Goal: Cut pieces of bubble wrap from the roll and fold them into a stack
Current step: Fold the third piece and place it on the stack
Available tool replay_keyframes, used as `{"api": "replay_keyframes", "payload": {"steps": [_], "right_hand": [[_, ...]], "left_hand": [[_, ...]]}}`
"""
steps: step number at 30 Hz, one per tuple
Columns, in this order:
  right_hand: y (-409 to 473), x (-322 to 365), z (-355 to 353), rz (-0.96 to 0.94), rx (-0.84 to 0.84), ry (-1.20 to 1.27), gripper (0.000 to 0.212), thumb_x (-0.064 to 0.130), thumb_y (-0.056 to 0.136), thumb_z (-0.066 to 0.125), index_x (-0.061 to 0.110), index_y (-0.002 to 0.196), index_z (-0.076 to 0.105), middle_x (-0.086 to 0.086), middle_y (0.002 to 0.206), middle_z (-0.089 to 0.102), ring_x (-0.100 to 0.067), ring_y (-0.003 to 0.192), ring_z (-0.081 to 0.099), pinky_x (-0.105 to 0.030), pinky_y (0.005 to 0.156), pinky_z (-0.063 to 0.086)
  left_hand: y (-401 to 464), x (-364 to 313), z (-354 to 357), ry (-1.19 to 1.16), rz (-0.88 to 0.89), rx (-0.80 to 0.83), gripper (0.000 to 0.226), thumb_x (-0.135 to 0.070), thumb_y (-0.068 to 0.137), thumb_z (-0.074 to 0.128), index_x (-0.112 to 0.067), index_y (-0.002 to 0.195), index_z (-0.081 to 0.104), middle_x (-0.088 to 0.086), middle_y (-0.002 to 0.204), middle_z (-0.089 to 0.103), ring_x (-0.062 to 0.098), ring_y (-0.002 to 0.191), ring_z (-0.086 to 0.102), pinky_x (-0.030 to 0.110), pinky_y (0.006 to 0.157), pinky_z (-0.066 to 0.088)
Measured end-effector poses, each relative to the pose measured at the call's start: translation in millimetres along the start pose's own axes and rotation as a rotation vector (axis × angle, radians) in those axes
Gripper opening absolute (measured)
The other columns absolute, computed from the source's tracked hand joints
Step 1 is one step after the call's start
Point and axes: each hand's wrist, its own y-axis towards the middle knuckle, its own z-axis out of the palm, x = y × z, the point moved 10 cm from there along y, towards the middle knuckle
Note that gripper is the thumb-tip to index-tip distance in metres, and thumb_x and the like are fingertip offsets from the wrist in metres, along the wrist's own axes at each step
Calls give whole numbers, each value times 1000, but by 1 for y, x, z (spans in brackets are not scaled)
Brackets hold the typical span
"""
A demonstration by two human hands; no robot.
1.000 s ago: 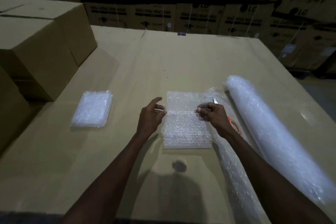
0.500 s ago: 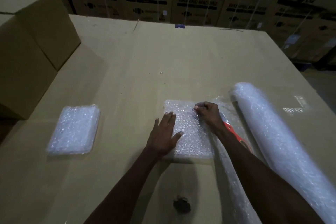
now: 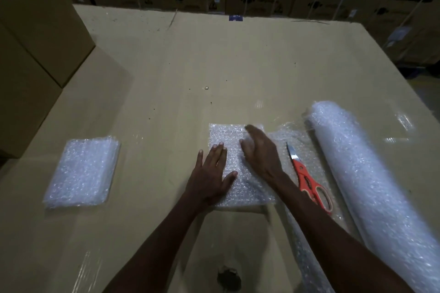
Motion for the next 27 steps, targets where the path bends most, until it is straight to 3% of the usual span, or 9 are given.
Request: {"api": "replay_keyframes", "payload": {"steps": [2, 5, 7, 10, 14, 18, 23, 27], "right_hand": [[-8, 3, 33, -36, 166, -108, 55, 30, 106, 48, 7, 155, 39, -12, 163, 35, -28, 148, 37, -42, 119, 31], [-16, 0, 62, -81, 285, -280, 61, 33, 110, 33, 5, 161, 18, -13, 171, 10, -25, 158, 8, -39, 125, 4], [-21, 0, 66, -90, 309, -328, 63, 36, 110, 27, 6, 162, 9, -12, 171, 1, -24, 158, -1, -39, 125, -4], [-35, 1, 67, -94, 343, -366, 67, 41, 110, 24, 6, 162, 2, -12, 171, -6, -23, 158, -7, -37, 123, -10], [-67, 5, 68, -102, 370, -369, 68, 43, 109, 24, 7, 162, 2, -12, 171, -7, -22, 158, -8, -38, 123, -11], [-105, 10, 69, -113, 385, -378, 74, 51, 104, 13, 7, 162, 2, -11, 170, -7, -22, 157, -9, -42, 126, -7], [-148, 18, 69, -123, 401, -385, 76, 54, 102, 7, 8, 162, 1, -11, 170, -9, -21, 157, -12, -38, 122, -13], [-165, 27, 61, -137, 385, -415, 77, 53, 102, 3, 4, 162, 8, -14, 171, 0, -26, 158, -2, -44, 126, -1]], "left_hand": [[0, 2, 2, 19, -4, 15, 74, -58, 102, 27, -4, 152, 35, 14, 160, 31, 29, 148, 30, 59, 116, 21], [-6, 3, 2, 29, -20, 23, 72, -54, 101, 29, -5, 154, 31, 14, 162, 27, 28, 150, 26, 58, 118, 17], [-12, 2, 2, 20, -37, 32, 73, -54, 100, 25, -6, 155, 28, 13, 164, 23, 27, 152, 21, 56, 120, 11], [-24, -3, -1, 46, -36, 30, 72, -52, 100, 26, -4, 154, 32, 14, 162, 27, 28, 150, 25, 56, 119, 13], [-51, -11, 0, 70, -42, 35, 72, -52, 100, 27, -5, 154, 31, 13, 163, 25, 27, 151, 23, 57, 120, 12], [-83, -23, -3, 90, -49, 31, 72, -52, 100, 27, -4, 153, 35, 15, 161, 29, 28, 150, 26, 58, 119, 13], [-122, -37, -1, 136, -26, 47, 72, -51, 101, 25, -1, 151, 36, 18, 159, 31, 30, 149, 29, 60, 118, 15], [-132, -53, -12, 181, 76, 8, 68, -45, 101, 31, 2, 149, 39, 20, 156, 37, 32, 145, 35, 62, 115, 24]]}}
